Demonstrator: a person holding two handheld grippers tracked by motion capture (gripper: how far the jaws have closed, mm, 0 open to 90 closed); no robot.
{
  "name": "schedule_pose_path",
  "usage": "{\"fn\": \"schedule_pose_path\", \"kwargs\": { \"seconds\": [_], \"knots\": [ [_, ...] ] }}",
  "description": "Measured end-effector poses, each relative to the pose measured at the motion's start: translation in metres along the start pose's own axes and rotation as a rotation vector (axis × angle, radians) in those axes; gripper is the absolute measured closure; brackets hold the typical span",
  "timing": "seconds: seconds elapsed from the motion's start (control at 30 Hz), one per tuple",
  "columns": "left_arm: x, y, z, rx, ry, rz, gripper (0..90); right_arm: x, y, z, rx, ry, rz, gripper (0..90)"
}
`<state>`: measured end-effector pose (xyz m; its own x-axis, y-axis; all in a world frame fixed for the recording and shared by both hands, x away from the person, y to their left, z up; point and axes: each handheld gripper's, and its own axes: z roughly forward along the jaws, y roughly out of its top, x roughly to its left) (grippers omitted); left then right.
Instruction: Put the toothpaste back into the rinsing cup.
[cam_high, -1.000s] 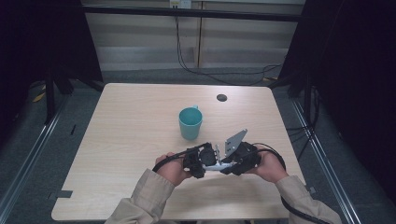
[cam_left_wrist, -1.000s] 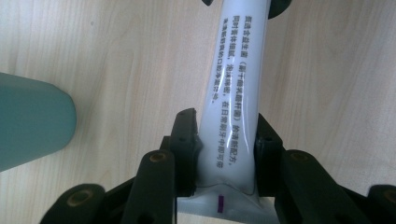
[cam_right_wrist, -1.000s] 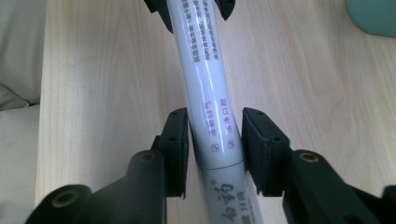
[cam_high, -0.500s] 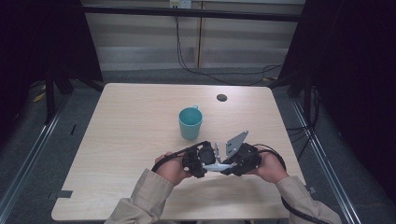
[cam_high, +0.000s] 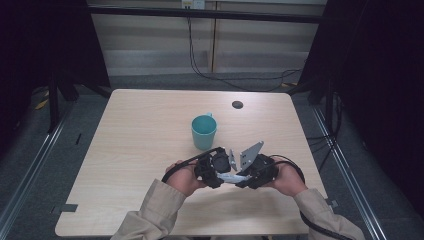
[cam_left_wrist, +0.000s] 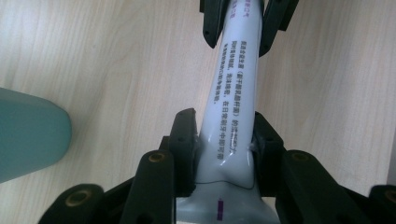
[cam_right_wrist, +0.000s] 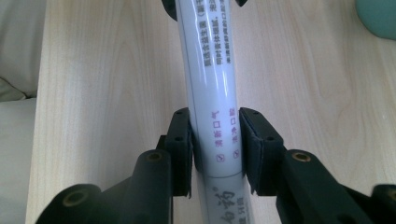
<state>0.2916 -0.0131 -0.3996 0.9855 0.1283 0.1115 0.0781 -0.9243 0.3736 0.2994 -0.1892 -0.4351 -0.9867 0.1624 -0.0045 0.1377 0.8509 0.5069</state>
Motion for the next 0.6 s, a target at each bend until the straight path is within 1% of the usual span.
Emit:
{"fn": "schedule_pose_path", "kwargs": {
  "seconds": [0.1, 0.17, 0.2, 0.23, 0.3, 0.33, 0.43, 0.5, 0.53, 0.6],
  "knots": [
    [0.0003, 0.0009, -0.0020, -0.001, -0.003, 0.004, 67.8, 0.0000, 0.0011, 0.0010, 0.003, -0.002, -0.006, 66.1],
    [0.0020, 0.0028, -0.0058, -0.022, -0.010, 0.003, 67.8, 0.0004, 0.0020, 0.0016, 0.008, -0.007, -0.002, 66.0],
    [0.0017, 0.0034, -0.0068, -0.027, -0.011, -0.005, 67.7, -0.0001, 0.0024, 0.0023, 0.004, -0.008, -0.008, 66.0],
    [0.0020, 0.0043, -0.0078, -0.028, -0.009, 0.005, 67.7, 0.0001, 0.0030, 0.0023, 0.011, -0.017, -0.010, 66.4],
    [0.0018, 0.0048, -0.0083, -0.031, -0.010, 0.007, 67.6, 0.0001, 0.0031, 0.0030, 0.010, -0.001, -0.011, 67.1],
    [0.0015, 0.0048, -0.0089, -0.040, -0.015, 0.006, 67.5, -0.0002, 0.0029, 0.0034, 0.010, 0.004, -0.011, 67.5],
    [0.0029, 0.0037, -0.0091, -0.058, -0.032, -0.002, 67.2, 0.0006, 0.0029, 0.0033, 0.013, 0.010, -0.021, 70.1],
    [0.0030, 0.0034, -0.0085, -0.061, -0.041, 0.002, 66.7, 0.0008, 0.0025, 0.0028, 0.013, 0.016, -0.015, 72.2],
    [0.0028, 0.0033, -0.0082, -0.059, -0.036, 0.007, 66.3, 0.0005, 0.0022, 0.0029, 0.015, 0.020, -0.020, 73.0],
    [0.0032, 0.0025, -0.0083, -0.062, -0.037, 0.010, 63.9, 0.0024, 0.0028, 0.0024, 0.021, -0.010, -0.024, 74.6]
  ]
}}
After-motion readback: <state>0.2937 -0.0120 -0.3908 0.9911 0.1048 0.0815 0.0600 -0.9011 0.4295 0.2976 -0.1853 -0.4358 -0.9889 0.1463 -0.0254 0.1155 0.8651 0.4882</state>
